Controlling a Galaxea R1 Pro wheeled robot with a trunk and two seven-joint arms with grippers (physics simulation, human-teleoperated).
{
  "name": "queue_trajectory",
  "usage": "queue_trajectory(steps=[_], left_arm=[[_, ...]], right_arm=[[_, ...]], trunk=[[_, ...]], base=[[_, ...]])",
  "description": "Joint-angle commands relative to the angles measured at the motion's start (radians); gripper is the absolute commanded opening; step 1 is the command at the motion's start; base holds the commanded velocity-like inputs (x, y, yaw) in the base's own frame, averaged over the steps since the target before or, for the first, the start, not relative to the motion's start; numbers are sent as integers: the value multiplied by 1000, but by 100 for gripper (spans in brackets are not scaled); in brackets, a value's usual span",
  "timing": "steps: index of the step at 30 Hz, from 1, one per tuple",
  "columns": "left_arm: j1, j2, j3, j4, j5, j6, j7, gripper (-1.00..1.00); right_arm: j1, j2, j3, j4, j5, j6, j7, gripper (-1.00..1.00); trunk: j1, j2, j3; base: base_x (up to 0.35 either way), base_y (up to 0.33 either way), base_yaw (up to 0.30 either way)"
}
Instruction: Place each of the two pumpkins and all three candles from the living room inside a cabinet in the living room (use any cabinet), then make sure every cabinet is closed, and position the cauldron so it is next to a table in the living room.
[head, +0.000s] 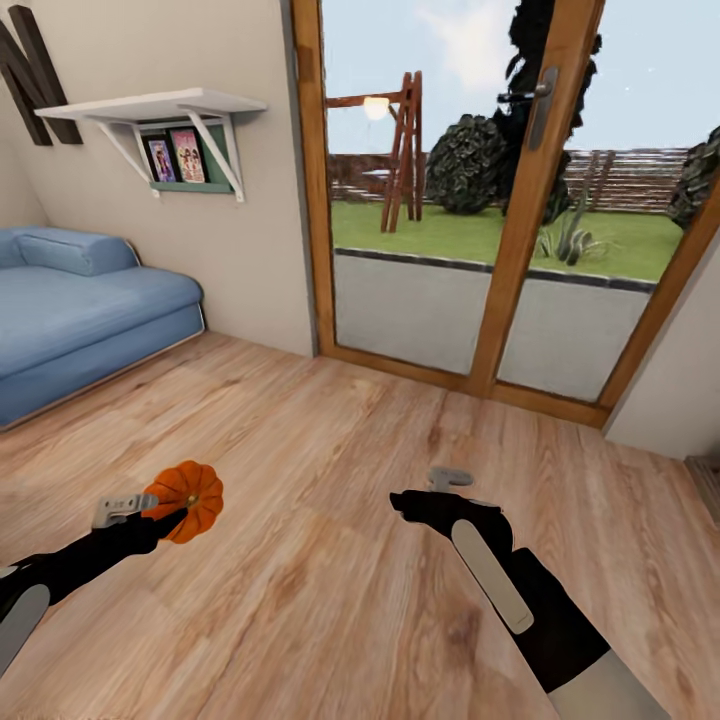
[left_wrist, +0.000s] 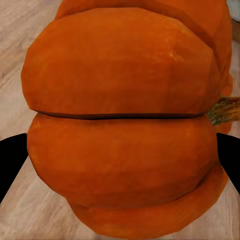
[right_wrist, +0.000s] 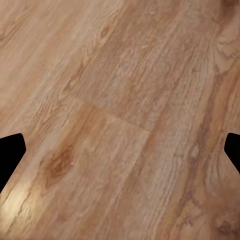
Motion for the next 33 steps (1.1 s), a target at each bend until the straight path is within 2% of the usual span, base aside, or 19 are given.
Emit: queue_trajectory(steps=[1, 8, 25, 28, 33], left_arm=[[-1, 0, 1, -1, 5, 8, -2, -100], [-1, 0, -1, -1, 6, 9, -2, -100], [-1, 0, 3, -1, 5, 9, -2, -100], [-1, 0, 6, -1, 4, 10, -2, -100], [-1, 0, 1, -2, 6, 9, -2, -100]], right_arm=[[-1, -1, 4, -1, -10, 0, -11, 100], [-1, -1, 27, -1, -9, 0, -12, 100], [-1, 0, 29, 7, -11, -1, -12, 100], [-1, 6, 29, 20, -10, -1, -12, 100], [-1, 31, 29, 31, -4, -1, -12, 100]], trunk=[[0, 0, -1], [0, 0, -1], [0, 0, -1], [0, 0, -1], [0, 0, -1]], base=[[176, -197, 291], [152, -229, 292], [15, -206, 292], [0, -21, 292], [0, -5, 292]])
